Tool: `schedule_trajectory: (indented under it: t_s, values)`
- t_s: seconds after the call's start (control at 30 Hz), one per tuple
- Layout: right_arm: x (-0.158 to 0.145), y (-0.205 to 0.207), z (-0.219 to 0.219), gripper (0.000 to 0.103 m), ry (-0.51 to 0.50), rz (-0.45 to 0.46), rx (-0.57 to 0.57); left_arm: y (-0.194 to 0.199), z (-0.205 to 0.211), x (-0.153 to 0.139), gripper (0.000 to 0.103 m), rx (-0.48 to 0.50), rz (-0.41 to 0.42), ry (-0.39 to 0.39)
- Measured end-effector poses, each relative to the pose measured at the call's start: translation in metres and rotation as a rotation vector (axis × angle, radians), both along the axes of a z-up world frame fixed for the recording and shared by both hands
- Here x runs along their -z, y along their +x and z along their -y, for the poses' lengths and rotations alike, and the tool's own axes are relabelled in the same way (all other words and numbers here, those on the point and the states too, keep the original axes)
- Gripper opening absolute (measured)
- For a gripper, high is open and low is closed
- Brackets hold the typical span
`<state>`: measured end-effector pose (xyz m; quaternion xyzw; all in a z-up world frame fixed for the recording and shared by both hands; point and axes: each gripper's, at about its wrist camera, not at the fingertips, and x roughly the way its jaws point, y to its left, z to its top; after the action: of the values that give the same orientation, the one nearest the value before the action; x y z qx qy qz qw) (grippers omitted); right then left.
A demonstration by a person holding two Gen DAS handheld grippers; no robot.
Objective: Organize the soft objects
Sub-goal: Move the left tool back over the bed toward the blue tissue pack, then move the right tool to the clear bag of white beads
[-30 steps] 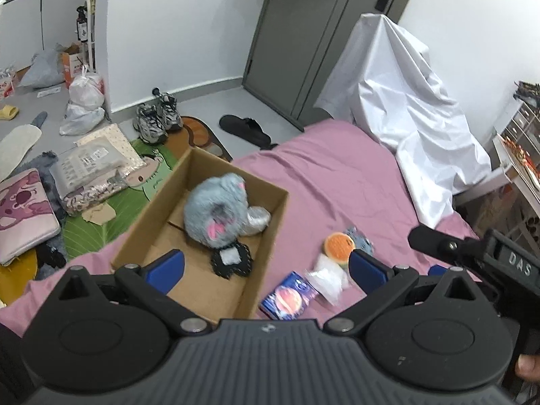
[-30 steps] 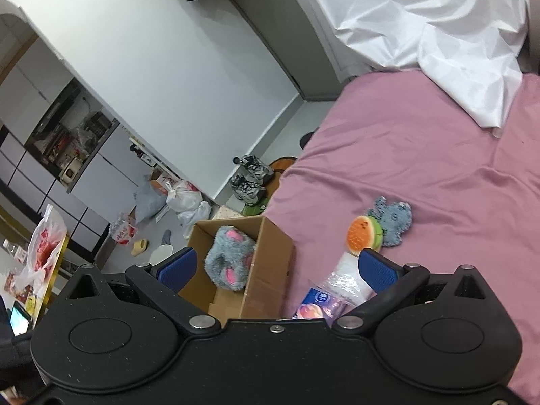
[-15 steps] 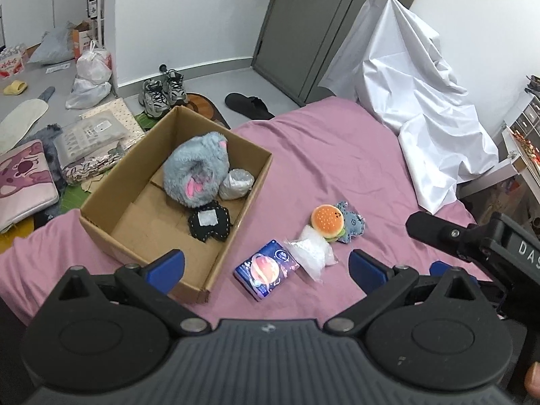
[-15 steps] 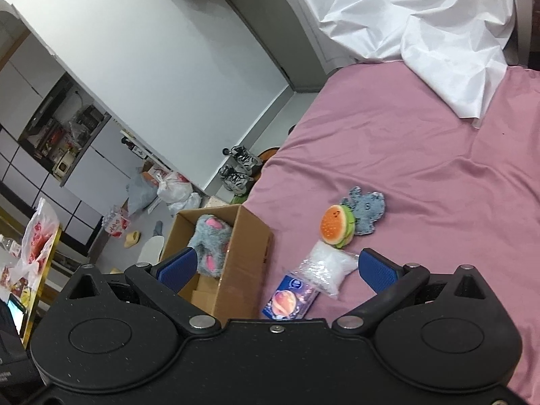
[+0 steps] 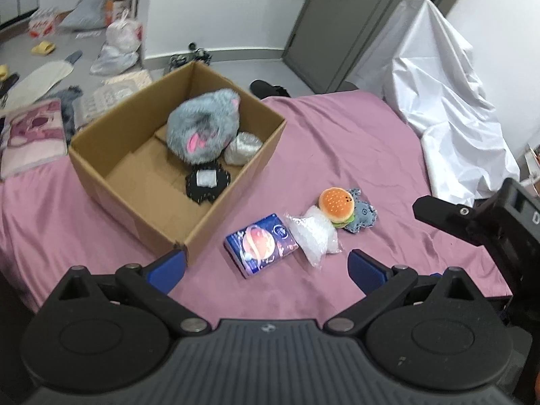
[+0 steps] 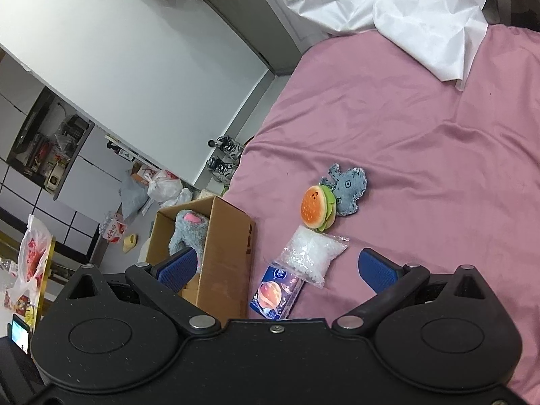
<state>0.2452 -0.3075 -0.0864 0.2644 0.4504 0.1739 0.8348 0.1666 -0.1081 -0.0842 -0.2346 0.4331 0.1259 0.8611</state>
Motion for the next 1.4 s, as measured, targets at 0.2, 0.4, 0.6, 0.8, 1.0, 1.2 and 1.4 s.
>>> schedule_trajectory:
  t_s: [0.2,0.4,0.6,0.8,1.0,1.2,1.4]
  values:
    - [0.014,0.006,0.0,0.103,0.005,-0.035,-0.011,0.001,0.009,0.015,0.1,-0.052,-0.002,-0.008]
    - [0.033,0.013,0.004,0.102,0.023,-0.086,0.0,0.003,0.016,0.032,0.098,-0.085,0.002,-0.011]
    - [0.04,0.019,0.006,0.101,0.018,-0.091,-0.007,0.01,0.023,0.048,0.094,-0.103,0.006,0.03]
    - [0.053,0.03,0.004,0.093,0.004,-0.113,-0.036,0.015,0.026,0.065,0.088,-0.108,-0.007,0.057]
    - [0.069,0.043,-0.004,0.091,-0.014,-0.155,-0.056,0.017,0.027,0.081,0.088,-0.113,0.0,0.079]
    - [0.079,0.053,-0.012,0.09,-0.031,-0.178,-0.087,0.025,0.029,0.088,0.088,-0.123,0.017,0.113]
    - [0.095,0.065,-0.015,0.086,-0.012,-0.227,-0.094,0.03,0.029,0.094,0.088,-0.115,0.031,0.114]
